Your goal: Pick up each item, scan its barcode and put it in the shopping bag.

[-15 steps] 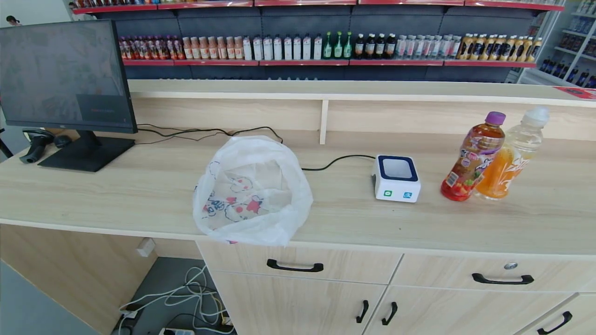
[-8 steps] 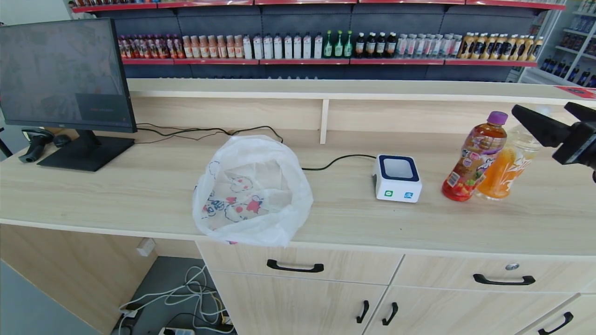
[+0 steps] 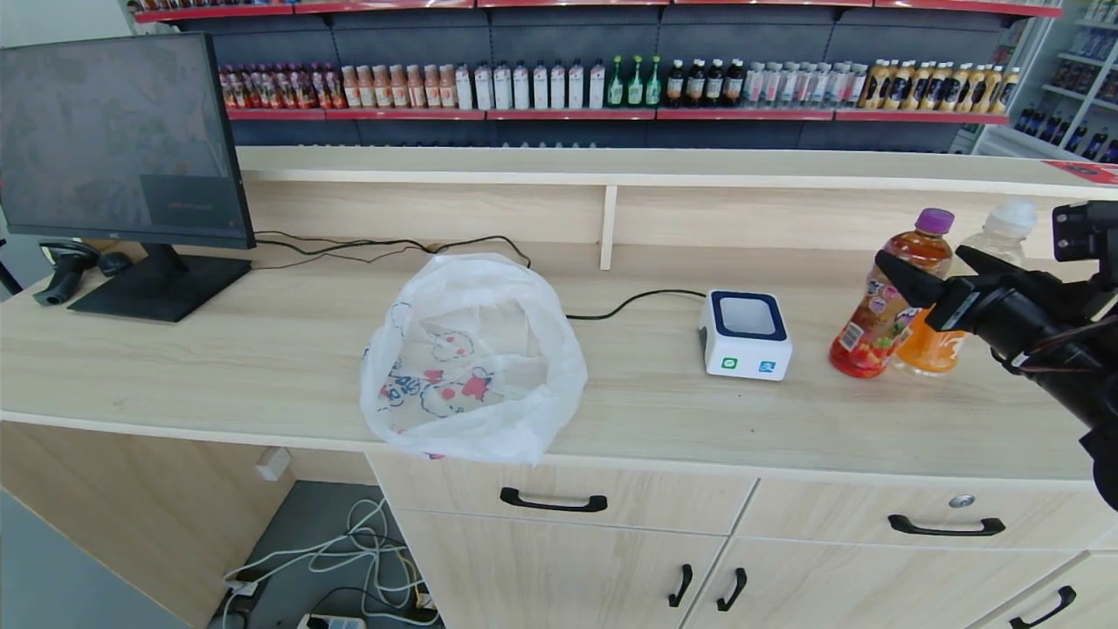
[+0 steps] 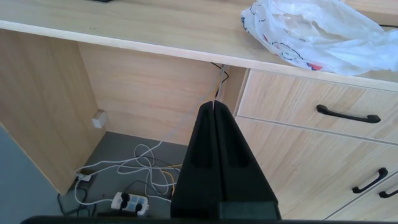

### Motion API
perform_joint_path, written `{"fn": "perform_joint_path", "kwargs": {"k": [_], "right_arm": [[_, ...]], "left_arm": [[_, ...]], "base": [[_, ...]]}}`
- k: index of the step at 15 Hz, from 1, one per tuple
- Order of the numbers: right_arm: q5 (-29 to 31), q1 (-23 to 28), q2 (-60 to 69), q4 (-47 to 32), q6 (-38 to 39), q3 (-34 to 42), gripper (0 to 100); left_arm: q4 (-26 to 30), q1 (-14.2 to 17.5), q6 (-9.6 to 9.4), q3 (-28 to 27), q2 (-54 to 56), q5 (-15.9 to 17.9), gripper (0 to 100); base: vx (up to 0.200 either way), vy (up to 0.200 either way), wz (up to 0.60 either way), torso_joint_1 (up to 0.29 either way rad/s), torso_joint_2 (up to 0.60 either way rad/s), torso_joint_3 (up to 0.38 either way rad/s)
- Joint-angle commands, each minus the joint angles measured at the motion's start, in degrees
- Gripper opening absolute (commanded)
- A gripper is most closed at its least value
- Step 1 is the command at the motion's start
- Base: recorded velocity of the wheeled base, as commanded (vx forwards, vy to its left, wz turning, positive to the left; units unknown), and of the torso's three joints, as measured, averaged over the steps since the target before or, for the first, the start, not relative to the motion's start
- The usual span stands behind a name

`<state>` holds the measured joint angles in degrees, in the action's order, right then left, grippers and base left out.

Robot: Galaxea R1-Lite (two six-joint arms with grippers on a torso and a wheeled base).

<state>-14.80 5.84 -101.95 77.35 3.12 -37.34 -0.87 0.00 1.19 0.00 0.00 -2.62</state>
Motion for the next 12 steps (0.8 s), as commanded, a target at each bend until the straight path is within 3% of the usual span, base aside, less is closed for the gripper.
{"fn": "perform_joint_path", "kwargs": {"k": [1, 12], "right_arm": [[0.1, 0.8, -1.3, 0.0, 0.1, 0.0, 100], [-2.0, 2.0, -7.9, 3.0, 0.7, -2.6, 100]], "left_arm": [[0.0, 0.0, 0.04, 0.0, -0.1, 0.0, 0], [0.0, 0.0, 0.04, 0.0, -0.1, 0.0, 0]], "base": [[0.000, 0.000, 0.00, 0.000, 0.00, 0.000], [0.000, 0.000, 0.00, 0.000, 0.00, 0.000]]}}
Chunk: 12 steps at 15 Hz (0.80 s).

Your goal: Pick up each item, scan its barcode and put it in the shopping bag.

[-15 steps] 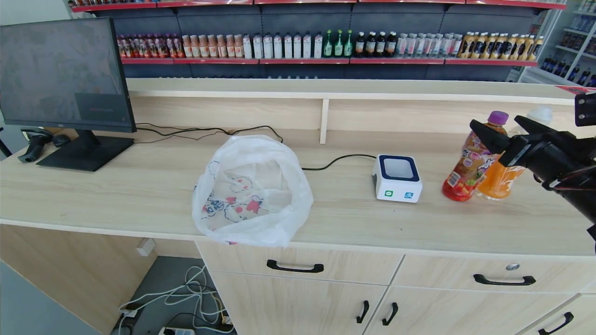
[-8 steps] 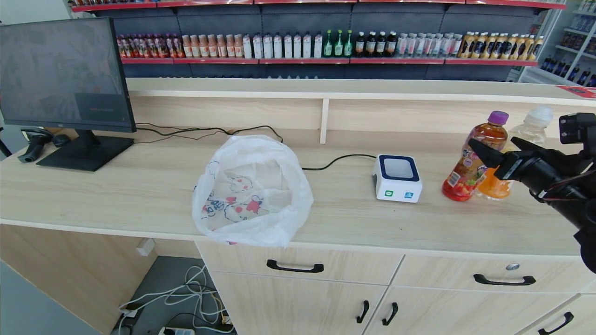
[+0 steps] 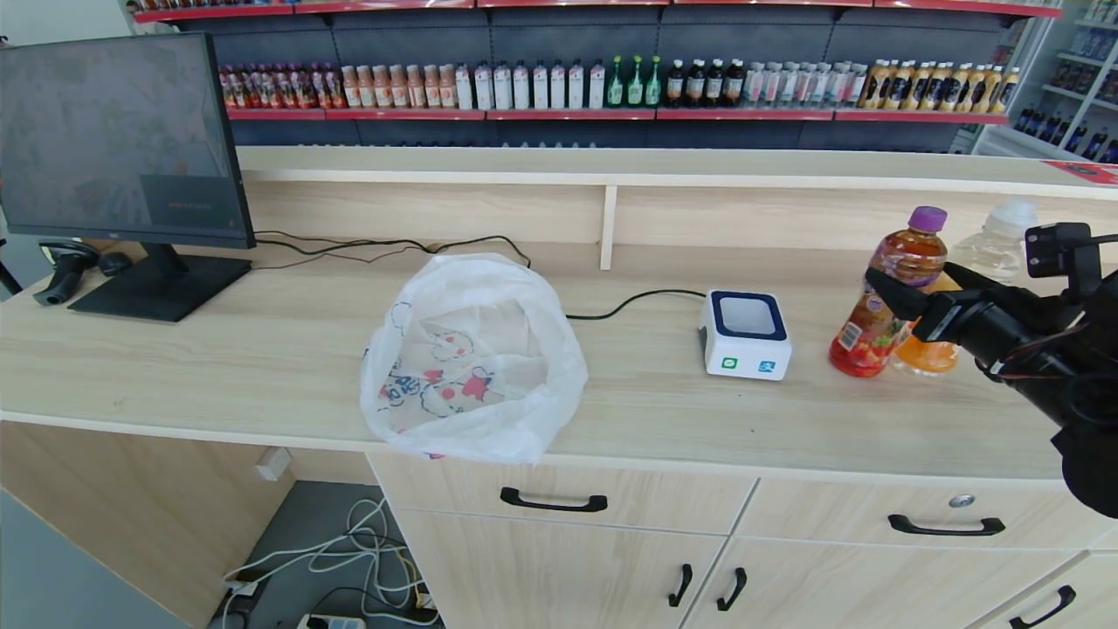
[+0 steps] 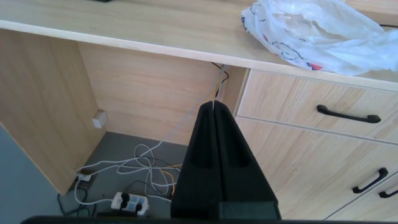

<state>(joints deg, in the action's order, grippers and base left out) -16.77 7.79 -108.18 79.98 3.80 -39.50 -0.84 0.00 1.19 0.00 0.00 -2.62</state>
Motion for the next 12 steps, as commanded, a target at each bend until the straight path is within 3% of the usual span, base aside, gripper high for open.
{"fn": "perform_joint_path", "kwargs": {"k": [1, 12], "right_arm": [[0.0, 0.0, -3.0, 1.5, -0.4, -0.8, 100], [0.3, 0.4, -12.9, 2.5, 0.6, -6.3, 100]], "left_arm": [[0.0, 0.0, 0.04, 0.0, -0.1, 0.0, 0], [0.0, 0.0, 0.04, 0.0, -0.1, 0.0, 0]], "base": [[0.000, 0.000, 0.00, 0.000, 0.00, 0.000], [0.000, 0.000, 0.00, 0.000, 0.00, 0.000]]}}
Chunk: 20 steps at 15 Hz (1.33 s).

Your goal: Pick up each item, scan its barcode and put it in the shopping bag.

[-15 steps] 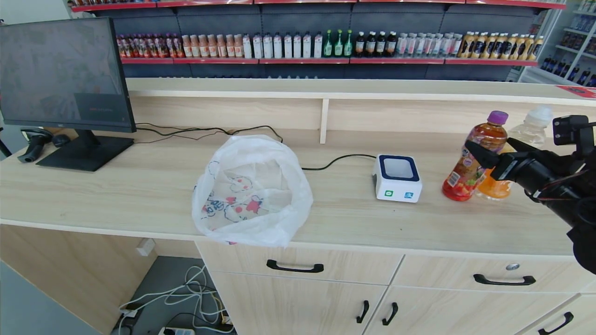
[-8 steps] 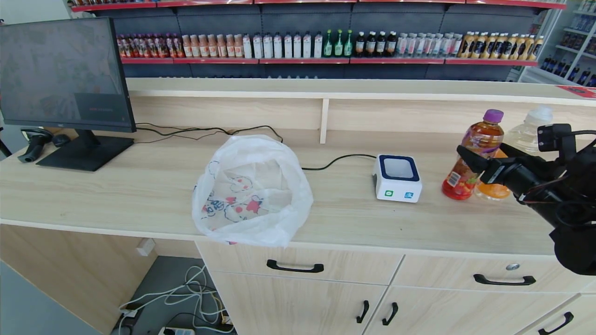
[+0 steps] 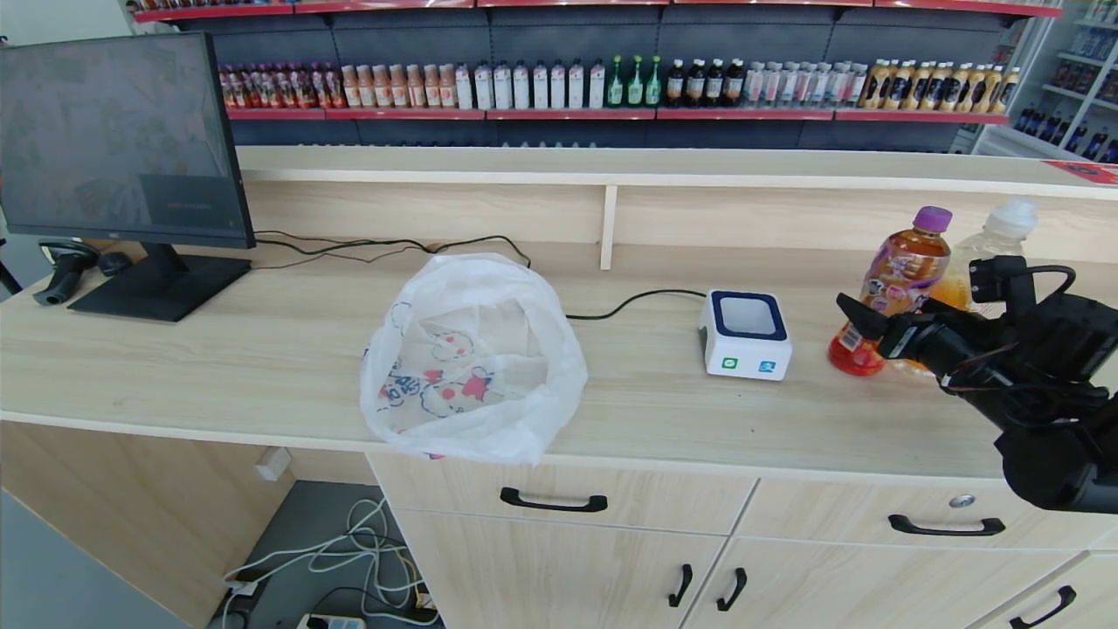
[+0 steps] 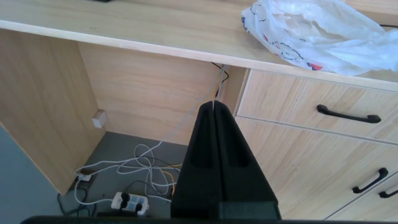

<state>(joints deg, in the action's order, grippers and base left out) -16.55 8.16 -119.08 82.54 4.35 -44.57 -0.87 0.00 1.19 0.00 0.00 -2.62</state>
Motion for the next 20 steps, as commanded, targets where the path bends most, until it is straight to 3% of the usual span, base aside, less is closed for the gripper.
{"fn": "perform_joint_path", "kwargs": {"k": [1, 7, 8, 16, 20], "right_arm": [[0.1, 0.0, -2.8, 0.5, 0.3, -1.9, 100], [0.6, 0.0, -5.9, 1.4, 0.6, -4.1, 100], [0.6, 0.1, -6.3, 2.6, 0.4, -4.2, 0], [0.6, -0.2, -7.4, 7.5, 0.5, -5.3, 0], [1.1, -2.6, -1.7, 7.5, 0.5, -0.4, 0]], "left_arm": [[0.0, 0.0, 0.04, 0.0, -0.1, 0.0, 0], [0.0, 0.0, 0.04, 0.0, -0.1, 0.0, 0], [0.0, 0.0, 0.04, 0.0, -0.1, 0.0, 0], [0.1, 0.0, 0.04, 0.0, -0.1, 0.0, 0], [0.0, 0.0, 0.04, 0.0, -0.1, 0.0, 0]], "base": [[0.000, 0.000, 0.00, 0.000, 0.00, 0.000], [0.000, 0.000, 0.00, 0.000, 0.00, 0.000], [0.000, 0.000, 0.00, 0.000, 0.00, 0.000], [0.000, 0.000, 0.00, 0.000, 0.00, 0.000], [0.000, 0.000, 0.00, 0.000, 0.00, 0.000]]}}
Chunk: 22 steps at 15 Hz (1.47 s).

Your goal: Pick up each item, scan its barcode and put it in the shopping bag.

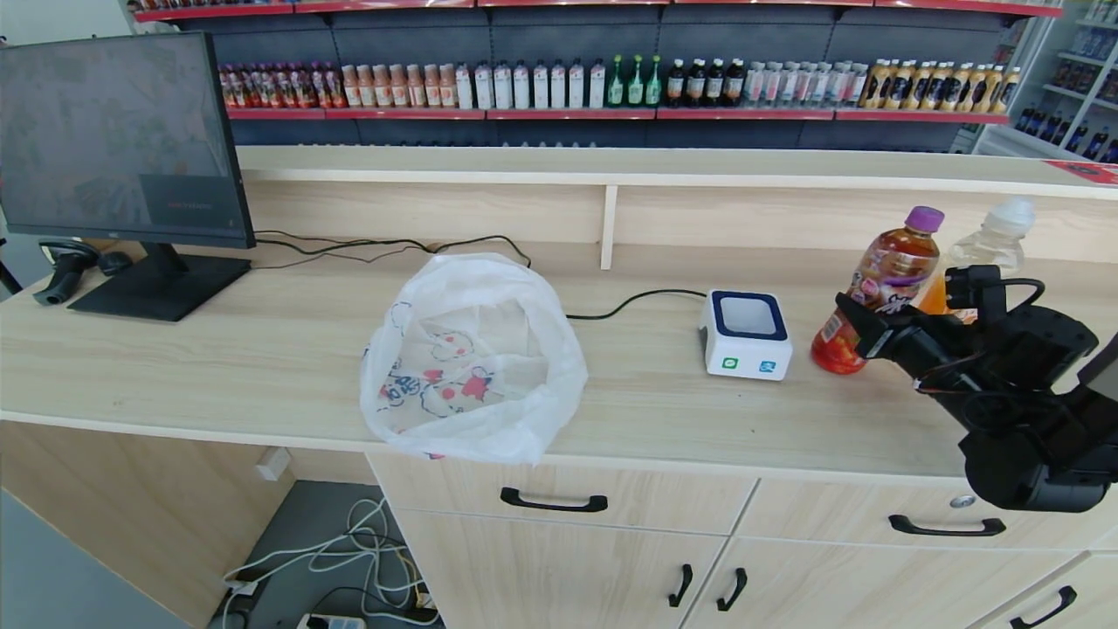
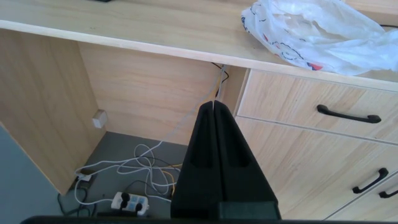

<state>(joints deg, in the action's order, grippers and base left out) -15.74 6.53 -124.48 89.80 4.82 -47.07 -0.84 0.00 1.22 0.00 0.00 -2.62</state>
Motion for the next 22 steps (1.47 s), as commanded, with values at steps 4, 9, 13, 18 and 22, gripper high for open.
{"fn": "perform_joint_path", "kwargs": {"k": [4, 9, 13, 18, 22], "right_arm": [[4.8, -4.6, 13.1, 0.2, 0.2, 6.2, 0], [9.7, -9.7, 24.5, 0.2, 1.3, 13.1, 0], [10.1, -15.6, 37.1, -1.6, -1.7, 21.0, 0], [11.5, -24.7, 58.6, -23.4, -5.1, 25.5, 0], [11.1, -28.5, 64.1, -31.3, 2.6, 26.2, 0]], "left_arm": [[0.0, 0.0, 0.01, 0.0, -0.1, 0.0, 0], [0.0, 0.0, 0.01, 0.0, -0.1, 0.0, 0], [0.0, 0.0, 0.01, 0.0, -0.1, 0.0, 0], [0.0, 0.0, 0.01, 0.0, -0.1, 0.0, 0], [0.0, 0.0, 0.01, 0.0, -0.1, 0.0, 0]], "base": [[0.000, 0.000, 0.00, 0.000, 0.00, 0.000], [0.000, 0.000, 0.00, 0.000, 0.00, 0.000], [0.000, 0.000, 0.00, 0.000, 0.00, 0.000], [0.000, 0.000, 0.00, 0.000, 0.00, 0.000], [0.000, 0.000, 0.00, 0.000, 0.00, 0.000]]}}
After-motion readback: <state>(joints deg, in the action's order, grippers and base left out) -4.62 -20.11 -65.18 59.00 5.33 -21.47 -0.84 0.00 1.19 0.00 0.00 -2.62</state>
